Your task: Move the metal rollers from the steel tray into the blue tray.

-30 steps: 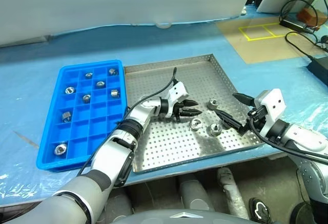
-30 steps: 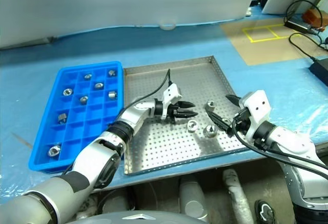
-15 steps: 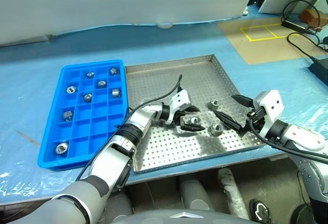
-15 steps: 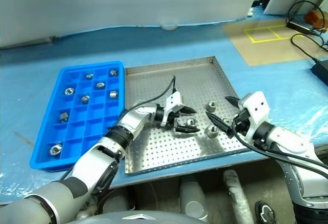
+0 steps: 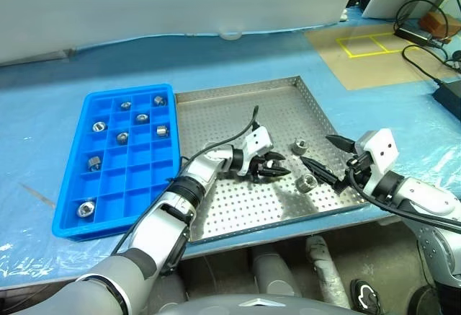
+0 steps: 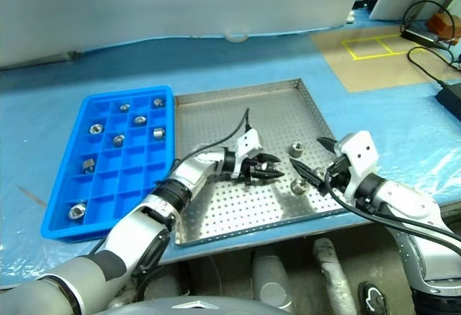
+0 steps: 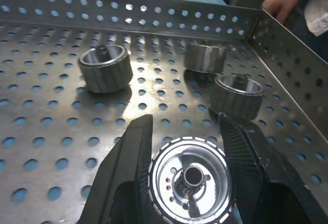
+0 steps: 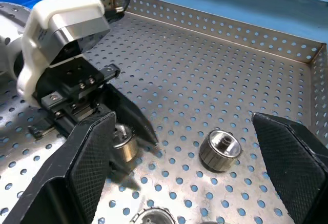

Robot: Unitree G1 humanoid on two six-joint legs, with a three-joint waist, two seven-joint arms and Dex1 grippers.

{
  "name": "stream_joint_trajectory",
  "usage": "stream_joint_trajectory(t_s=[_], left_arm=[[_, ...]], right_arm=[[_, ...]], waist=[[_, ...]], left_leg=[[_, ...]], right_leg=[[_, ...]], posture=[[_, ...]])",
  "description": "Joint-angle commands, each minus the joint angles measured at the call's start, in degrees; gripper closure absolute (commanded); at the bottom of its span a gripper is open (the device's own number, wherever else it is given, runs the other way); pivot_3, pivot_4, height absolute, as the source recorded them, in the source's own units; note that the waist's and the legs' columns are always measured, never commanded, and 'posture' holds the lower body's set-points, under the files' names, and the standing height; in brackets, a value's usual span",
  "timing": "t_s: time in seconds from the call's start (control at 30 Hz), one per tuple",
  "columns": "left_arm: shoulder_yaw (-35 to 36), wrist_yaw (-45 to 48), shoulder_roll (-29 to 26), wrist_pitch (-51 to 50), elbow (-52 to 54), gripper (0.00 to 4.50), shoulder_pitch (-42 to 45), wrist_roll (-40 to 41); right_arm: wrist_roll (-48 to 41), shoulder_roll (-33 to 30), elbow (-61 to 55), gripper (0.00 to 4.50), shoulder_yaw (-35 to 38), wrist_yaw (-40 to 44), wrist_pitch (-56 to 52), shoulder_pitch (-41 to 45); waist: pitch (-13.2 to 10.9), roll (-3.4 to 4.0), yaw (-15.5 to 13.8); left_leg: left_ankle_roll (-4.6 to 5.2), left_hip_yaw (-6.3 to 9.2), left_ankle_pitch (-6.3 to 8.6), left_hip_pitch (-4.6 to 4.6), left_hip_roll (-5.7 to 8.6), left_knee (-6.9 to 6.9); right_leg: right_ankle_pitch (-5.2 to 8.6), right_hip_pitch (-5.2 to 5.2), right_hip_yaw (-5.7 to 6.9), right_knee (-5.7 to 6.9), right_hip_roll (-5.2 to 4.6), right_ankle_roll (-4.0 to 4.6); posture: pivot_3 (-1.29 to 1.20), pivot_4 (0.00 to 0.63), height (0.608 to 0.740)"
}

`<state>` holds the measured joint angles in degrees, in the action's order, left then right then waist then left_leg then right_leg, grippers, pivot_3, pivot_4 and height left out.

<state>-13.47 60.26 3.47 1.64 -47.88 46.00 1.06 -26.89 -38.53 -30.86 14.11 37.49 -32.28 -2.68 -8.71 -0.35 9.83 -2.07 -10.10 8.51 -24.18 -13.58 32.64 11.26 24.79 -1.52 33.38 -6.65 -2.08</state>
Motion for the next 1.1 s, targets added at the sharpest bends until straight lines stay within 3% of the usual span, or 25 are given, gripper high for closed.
stream_joint_trajectory(t_s=[0.03, 0.27, 0.5, 0.77, 1.1], left_arm=[[2.54, -1.87, -0.59, -1.74, 6.17, 2.82, -1.41, 2.86], [7.34, -12.48, -3.31, -7.50, 21.61, 2.82, -7.43, 5.62], [10.90, -23.14, -5.78, -16.33, 40.25, 2.82, -14.86, 7.89], [16.01, -32.58, -11.08, -25.50, 57.30, 2.82, -25.67, 9.40], [19.20, -41.35, -13.07, -29.16, 66.82, 2.82, -32.25, 9.56]], right_arm=[[-0.11, -0.37, 1.41, 0.00, -1.11, 1.45, 1.84, 3.14], [0.65, -0.30, 11.13, 0.00, -8.26, 8.22, 4.04, 14.26], [3.15, 2.62, 24.28, 0.00, -16.79, 16.86, 8.41, 27.87], [6.92, 10.29, 40.38, 0.00, -23.41, 25.29, 16.13, 39.91], [10.13, 17.30, 53.23, 0.00, -25.96, 31.52, 23.28, 47.10]], waist=[[0.00, 0.00, -0.21], [-0.01, -0.01, -3.04], [-0.03, 0.00, -9.39], [-0.05, 0.00, -15.64], [-0.08, -0.05, -18.79]], left_leg=[[0.00, 0.00, 0.00, -0.01, 0.00, -0.01], [-0.05, -0.01, -0.04, 0.01, -0.06, -0.16], [-0.10, -0.02, -0.30, 0.14, -0.23, -0.38], [-0.27, -0.02, -0.30, 0.09, -0.25, -0.38], [-0.48, 0.14, -0.32, -0.01, -0.29, -0.35]], right_leg=[[0.00, 0.00, 0.00, 0.00, 0.00, 0.01], [-0.03, 0.15, -0.01, 0.05, 0.07, 0.06], [-0.03, 0.26, 0.01, 0.29, 0.24, 0.13], [-0.03, 0.28, 0.08, 0.38, 0.22, 0.16], [-0.02, 0.28, 0.26, 0.49, 0.22, 0.17]], posture=[[-0.42, 0.150, 0.740], [-0.24, 0.150, 0.740], [0.01, 0.150, 0.740], [0.23, 0.150, 0.740], [0.37, 0.150, 0.740]])
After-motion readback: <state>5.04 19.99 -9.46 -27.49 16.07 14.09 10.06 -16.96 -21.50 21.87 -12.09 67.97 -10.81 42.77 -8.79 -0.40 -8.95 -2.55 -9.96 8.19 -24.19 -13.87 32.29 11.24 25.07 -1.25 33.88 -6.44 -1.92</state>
